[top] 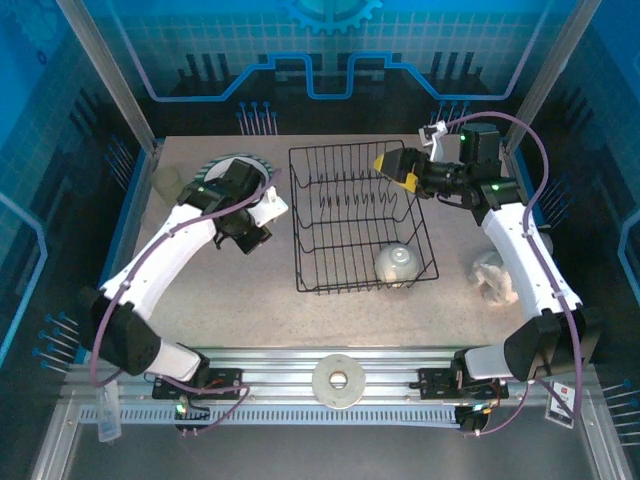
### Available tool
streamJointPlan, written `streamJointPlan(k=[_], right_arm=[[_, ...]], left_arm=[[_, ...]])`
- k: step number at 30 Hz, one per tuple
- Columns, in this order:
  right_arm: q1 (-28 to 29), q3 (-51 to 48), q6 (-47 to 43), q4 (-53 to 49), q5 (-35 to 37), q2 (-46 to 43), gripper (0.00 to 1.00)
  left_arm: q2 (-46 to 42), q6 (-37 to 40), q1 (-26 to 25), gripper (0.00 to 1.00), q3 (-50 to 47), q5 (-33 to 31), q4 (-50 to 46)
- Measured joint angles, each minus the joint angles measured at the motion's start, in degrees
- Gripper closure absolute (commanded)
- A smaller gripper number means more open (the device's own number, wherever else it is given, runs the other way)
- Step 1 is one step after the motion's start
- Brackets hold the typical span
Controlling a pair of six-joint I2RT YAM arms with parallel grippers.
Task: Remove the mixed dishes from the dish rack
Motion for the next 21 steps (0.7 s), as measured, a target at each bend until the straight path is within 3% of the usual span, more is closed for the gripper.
streamJointPlan(k=[10,21], right_arm=[[0.3,-4.1,-0.1,-0.7,0.0,-2.9,0.0],[0.3,-7.3,-0.2,-1.9,0.5,-7.1,0.0]], left_arm=[[13.7,2.6,3.5,1.0,0.0,-0.1,2.6],[24.2,-1.9,3.9,1.0,3.0,-1.3,4.5]])
